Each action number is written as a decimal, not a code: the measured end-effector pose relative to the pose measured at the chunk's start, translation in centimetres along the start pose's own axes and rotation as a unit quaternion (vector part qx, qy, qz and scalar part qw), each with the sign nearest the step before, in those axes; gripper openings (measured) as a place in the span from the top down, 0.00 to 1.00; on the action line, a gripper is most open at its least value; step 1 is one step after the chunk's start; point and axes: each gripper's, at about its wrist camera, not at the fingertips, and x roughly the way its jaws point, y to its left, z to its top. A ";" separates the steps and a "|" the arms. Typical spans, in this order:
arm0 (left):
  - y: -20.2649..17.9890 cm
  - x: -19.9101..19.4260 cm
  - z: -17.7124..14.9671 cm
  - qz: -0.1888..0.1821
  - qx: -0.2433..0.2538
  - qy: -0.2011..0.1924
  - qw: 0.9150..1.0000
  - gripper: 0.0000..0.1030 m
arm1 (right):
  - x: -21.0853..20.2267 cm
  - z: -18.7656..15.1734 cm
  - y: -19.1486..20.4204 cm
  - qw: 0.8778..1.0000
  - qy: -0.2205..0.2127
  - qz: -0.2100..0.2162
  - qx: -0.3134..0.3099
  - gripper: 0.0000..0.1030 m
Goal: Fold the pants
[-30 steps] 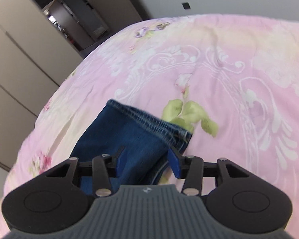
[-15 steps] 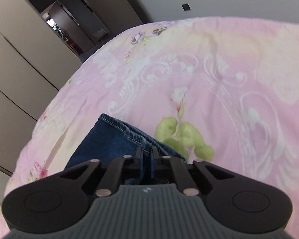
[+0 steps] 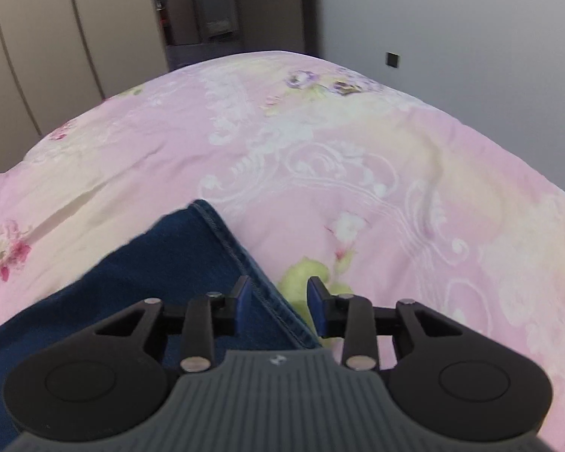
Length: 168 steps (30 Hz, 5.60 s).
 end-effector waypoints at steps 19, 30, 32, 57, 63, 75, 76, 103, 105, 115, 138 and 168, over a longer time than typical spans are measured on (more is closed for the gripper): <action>-0.5 3.9 0.1 0.012 0.002 0.019 1.000 0.69 | 8.9 5.4 5.6 1.000 -0.003 0.007 0.021 0.95; 0.4 4.3 0.4 0.019 -0.021 0.025 0.999 0.75 | 9.7 5.4 6.5 0.998 -0.016 -0.053 0.016 0.84; 0.0 3.2 0.3 0.018 -0.015 0.012 1.000 0.66 | 8.4 5.5 6.1 0.998 -0.033 -0.057 0.008 0.58; -20.6 0.4 -5.1 -0.212 0.266 0.033 0.940 0.51 | -6.9 -10.4 15.9 0.965 0.060 0.190 -0.169 0.58; -23.3 5.1 -4.5 -0.175 0.242 0.040 0.954 0.57 | -4.9 -13.7 27.3 0.931 0.057 0.226 -0.280 0.63; -26.1 8.3 -2.6 -0.143 0.217 0.023 0.965 0.59 | 1.9 -11.2 32.8 0.949 0.044 0.186 -0.251 0.63; -26.0 7.9 -2.4 -0.143 0.212 0.025 0.966 0.59 | 1.8 -11.0 32.7 0.950 0.045 0.186 -0.247 0.63; -36.8 -1.7 -10.1 -0.292 0.344 0.100 0.887 0.72 | -1.4 -7.1 -7.0 0.943 0.044 0.124 0.306 0.46; -37.1 -1.4 -10.8 -0.289 0.358 0.104 0.882 0.73 | 0.3 -7.5 -7.2 0.933 0.051 0.130 0.331 0.48; -37.3 -1.0 -11.5 -0.295 0.383 0.100 0.869 0.73 | 4.6 -8.4 -7.7 0.917 0.031 0.156 0.367 0.83; -27.4 -7.9 -9.0 -0.301 0.295 0.069 0.904 0.77 | -21.6 4.4 14.4 0.948 -0.097 0.302 0.025 0.91; 3.3 -5.0 -9.3 -0.291 0.024 0.094 0.952 0.79 | -22.7 -34.6 51.3 0.861 0.070 0.326 -0.384 0.91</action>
